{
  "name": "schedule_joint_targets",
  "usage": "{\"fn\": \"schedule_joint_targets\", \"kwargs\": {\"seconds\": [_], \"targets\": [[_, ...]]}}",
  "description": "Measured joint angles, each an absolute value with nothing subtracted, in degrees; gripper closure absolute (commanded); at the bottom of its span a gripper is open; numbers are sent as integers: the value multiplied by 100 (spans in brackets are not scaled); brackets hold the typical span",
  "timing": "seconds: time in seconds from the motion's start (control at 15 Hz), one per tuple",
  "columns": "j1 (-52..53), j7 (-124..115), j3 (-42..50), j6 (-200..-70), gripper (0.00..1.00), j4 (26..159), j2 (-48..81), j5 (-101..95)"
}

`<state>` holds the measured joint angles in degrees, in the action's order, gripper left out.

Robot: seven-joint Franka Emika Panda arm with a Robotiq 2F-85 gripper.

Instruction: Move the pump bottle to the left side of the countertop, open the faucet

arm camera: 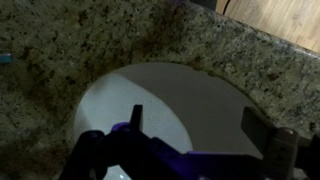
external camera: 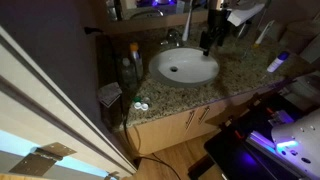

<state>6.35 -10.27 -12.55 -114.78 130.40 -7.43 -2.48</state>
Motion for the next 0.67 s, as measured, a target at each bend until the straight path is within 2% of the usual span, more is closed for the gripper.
{"fn": "schedule_joint_targets", "kwargs": {"seconds": [0.33, 0.67], "targets": [[636, -1124, -1255, -11480, 0, 13039, -740, -274], [551, -2304, -1024, -11751, 0, 12800, -598, -309]]}}
